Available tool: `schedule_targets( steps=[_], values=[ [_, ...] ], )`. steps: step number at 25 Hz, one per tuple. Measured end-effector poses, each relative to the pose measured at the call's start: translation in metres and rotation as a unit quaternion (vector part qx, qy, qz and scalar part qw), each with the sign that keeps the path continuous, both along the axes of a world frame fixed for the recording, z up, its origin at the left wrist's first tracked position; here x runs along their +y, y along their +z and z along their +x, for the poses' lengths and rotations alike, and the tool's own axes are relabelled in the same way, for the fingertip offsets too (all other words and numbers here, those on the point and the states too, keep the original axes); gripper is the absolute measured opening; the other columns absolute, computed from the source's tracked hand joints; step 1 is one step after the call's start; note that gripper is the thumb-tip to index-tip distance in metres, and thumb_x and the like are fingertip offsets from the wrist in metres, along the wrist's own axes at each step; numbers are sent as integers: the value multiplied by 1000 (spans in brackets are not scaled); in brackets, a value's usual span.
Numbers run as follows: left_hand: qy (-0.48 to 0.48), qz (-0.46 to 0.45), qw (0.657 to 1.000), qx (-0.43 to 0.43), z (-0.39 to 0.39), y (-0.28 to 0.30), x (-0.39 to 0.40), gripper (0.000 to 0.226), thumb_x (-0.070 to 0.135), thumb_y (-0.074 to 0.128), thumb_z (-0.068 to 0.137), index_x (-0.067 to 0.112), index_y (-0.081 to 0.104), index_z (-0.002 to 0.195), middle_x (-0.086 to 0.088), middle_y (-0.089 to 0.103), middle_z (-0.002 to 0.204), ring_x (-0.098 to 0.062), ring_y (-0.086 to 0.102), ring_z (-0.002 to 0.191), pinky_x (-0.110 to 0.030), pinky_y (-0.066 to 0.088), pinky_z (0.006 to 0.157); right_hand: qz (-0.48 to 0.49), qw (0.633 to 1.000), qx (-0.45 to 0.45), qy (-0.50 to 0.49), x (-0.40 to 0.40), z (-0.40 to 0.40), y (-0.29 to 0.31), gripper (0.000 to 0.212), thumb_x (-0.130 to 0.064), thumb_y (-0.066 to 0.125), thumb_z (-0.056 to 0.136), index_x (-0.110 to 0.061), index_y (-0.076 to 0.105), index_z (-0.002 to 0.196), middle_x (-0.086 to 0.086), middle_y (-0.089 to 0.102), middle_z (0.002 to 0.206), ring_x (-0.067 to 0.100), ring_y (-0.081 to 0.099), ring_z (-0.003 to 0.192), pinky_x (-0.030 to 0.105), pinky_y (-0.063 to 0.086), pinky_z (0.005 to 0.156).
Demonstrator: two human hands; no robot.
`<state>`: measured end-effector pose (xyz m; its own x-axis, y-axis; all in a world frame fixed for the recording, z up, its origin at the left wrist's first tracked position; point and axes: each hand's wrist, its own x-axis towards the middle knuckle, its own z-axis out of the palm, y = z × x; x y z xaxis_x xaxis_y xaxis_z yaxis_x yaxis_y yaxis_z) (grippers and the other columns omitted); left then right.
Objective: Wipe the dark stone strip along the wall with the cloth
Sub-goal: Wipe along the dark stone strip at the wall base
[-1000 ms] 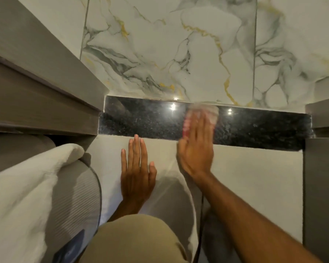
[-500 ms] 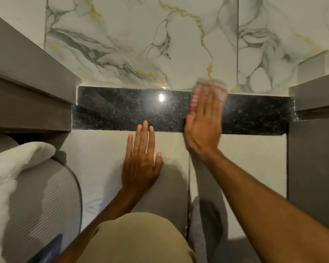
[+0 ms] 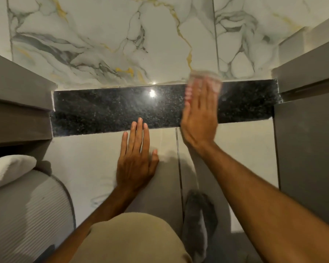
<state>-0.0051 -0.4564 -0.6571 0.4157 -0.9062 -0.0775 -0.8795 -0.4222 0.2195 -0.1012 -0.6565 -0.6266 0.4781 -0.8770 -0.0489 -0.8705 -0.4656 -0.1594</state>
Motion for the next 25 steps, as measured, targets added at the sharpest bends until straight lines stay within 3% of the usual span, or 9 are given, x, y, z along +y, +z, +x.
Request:
schedule_targets(
  steps=[3, 6, 8, 11, 15, 17, 21, 23, 25],
  values=[
    [38, -8, 999, 5, 0, 3, -3, 77, 38, 39, 106, -3, 24, 169, -25, 20, 179, -37, 16, 168, -48, 6, 139, 6, 985, -9, 171, 18, 46, -5, 68, -36, 32, 117, -11, 13, 178, 15, 10, 187, 30, 10, 175, 51, 15, 143],
    [61, -13, 998, 10, -2, 9, -6, 73, 31, 44, 104, -7, 32, 165, -30, 27, 176, -43, 26, 165, -58, 26, 135, 15, 937, 9, 348, 50, -14, 0, 63, -31, 40, 116, -12, 28, 175, 15, 21, 184, 31, 19, 173, 53, 22, 141],
    [56, -10, 998, -3, -3, 11, -4, 71, 30, 42, 104, -10, 36, 163, -33, 31, 173, -46, 32, 162, -62, 33, 132, 29, 917, 28, 397, 43, -62, 8, 63, -34, 39, 116, -17, 27, 175, 11, 21, 184, 28, 18, 173, 50, 23, 140],
    [81, -12, 997, 11, -2, 11, -5, 73, 31, 38, 103, -10, 34, 163, -33, 30, 173, -46, 31, 162, -62, 31, 132, 40, 961, 14, 274, 22, -44, 8, 68, -30, 37, 115, -12, 17, 177, 12, 12, 187, 27, 10, 175, 53, 21, 141],
    [171, -13, 985, 7, -8, 6, 15, 72, 35, 33, 108, -5, 27, 168, -29, 23, 177, -42, 20, 167, -59, 20, 136, 54, 994, -24, 92, 55, 81, 1, 76, -29, 32, 110, -9, 4, 178, 14, 0, 188, 28, 1, 176, 51, 9, 144],
    [189, -4, 982, -32, -12, 5, 46, 68, 36, 32, 113, -3, 28, 168, -29, 25, 177, -44, 23, 166, -63, 22, 135, 72, 981, -33, 179, 87, 96, 2, 76, -28, 37, 108, -8, 13, 177, 17, 8, 187, 30, 6, 175, 53, 14, 143],
    [220, 19, 974, -45, 0, 10, 86, 66, 41, 23, 115, 6, 25, 171, -24, 21, 180, -41, 21, 167, -66, 24, 133, 72, 927, -28, 366, 108, 6, 10, 73, -14, 57, 102, -9, 35, 172, 14, 29, 181, 29, 24, 171, 54, 29, 139],
    [232, 8, 972, -29, 0, 11, 81, 67, 39, 29, 113, 5, 28, 170, -25, 22, 179, -42, 22, 167, -67, 26, 133, 64, 946, -9, 317, 87, -17, 12, 76, -18, 51, 100, -8, 31, 173, 15, 26, 182, 32, 24, 172, 57, 32, 136],
    [233, 0, 972, -22, -2, 10, 79, 68, 38, 35, 111, 3, 30, 169, -26, 24, 178, -42, 22, 167, -66, 28, 132, 62, 977, 1, 203, 74, 16, 8, 81, -21, 44, 100, -6, 21, 176, 19, 16, 185, 35, 15, 174, 57, 23, 140]
  ],
)
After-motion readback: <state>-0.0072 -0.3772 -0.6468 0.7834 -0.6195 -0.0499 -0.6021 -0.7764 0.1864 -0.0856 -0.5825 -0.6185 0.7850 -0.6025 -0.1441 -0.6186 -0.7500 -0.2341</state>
